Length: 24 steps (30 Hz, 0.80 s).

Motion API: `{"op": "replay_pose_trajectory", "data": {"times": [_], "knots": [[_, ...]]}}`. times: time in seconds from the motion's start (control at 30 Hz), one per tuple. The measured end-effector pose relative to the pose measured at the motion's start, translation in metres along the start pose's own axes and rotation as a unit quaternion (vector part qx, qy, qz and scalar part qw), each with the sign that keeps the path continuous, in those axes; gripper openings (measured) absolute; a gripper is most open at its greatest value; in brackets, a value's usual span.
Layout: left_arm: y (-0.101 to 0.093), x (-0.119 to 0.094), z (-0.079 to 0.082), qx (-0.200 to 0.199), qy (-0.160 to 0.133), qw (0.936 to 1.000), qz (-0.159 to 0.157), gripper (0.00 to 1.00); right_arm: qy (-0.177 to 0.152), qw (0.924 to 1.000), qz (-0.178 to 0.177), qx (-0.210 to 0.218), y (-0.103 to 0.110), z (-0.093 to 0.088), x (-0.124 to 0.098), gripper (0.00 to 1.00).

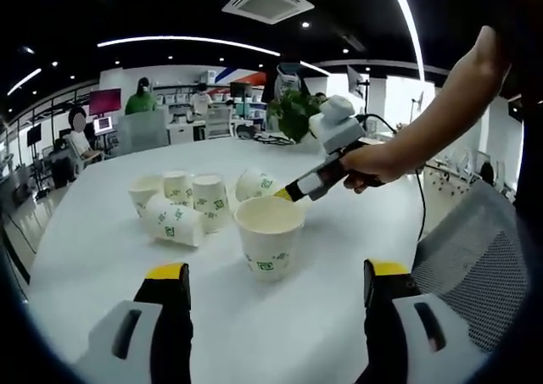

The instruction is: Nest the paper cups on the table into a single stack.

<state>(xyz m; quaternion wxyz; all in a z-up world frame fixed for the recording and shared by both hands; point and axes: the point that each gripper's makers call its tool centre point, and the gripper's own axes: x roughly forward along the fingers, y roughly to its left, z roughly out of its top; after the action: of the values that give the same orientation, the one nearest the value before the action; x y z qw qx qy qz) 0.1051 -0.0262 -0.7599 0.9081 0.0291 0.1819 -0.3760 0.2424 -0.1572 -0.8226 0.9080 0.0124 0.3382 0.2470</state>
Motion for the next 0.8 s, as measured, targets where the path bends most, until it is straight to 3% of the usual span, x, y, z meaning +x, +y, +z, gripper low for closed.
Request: {"op": "replay_pose_trajectory", "data": {"times": [0.37,0.8], "knots": [[-0.003,0.000,0.003,-0.008,-0.004,0.9999,-0.011,0.82,-0.034,0.9994,0.007,-0.005,0.000,0.016,-0.021,0.35],[-0.003,-0.002,0.034,-0.002,-0.025,0.9996,-0.014,0.80,-0.079,0.9963,0.032,-0.009,0.013,0.034,-0.048,0.35]]}}
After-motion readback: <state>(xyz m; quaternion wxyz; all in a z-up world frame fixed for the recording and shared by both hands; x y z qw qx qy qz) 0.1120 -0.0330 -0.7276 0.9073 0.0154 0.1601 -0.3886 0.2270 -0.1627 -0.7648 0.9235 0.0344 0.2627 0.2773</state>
